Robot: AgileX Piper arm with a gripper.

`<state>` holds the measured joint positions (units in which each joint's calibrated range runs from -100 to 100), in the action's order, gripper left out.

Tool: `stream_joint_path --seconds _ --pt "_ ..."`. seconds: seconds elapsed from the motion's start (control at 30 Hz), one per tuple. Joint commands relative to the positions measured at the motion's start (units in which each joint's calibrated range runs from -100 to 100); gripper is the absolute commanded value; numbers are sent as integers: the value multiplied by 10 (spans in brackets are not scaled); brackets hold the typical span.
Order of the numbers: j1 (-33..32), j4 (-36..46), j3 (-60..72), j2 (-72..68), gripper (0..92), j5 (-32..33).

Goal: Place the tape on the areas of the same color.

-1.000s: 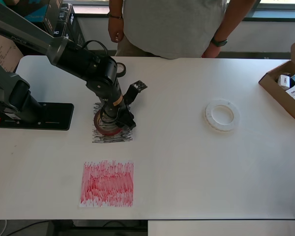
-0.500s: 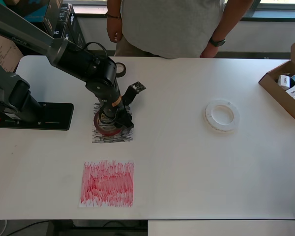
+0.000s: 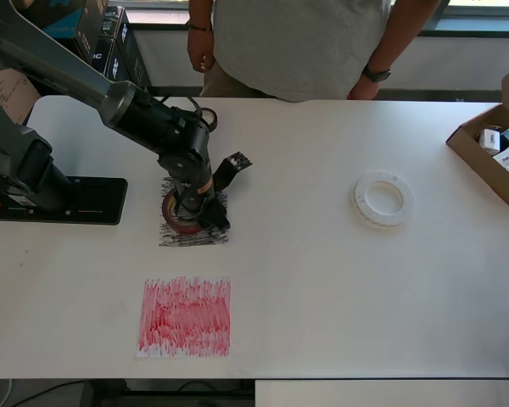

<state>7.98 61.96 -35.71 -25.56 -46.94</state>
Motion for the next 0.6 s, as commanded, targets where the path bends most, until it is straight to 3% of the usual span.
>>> stream_joint_path --seconds 0.0,0.57 --pt "-4 -5 -2 4 577 -3" --pt "-4 -5 6 -22 576 -3"
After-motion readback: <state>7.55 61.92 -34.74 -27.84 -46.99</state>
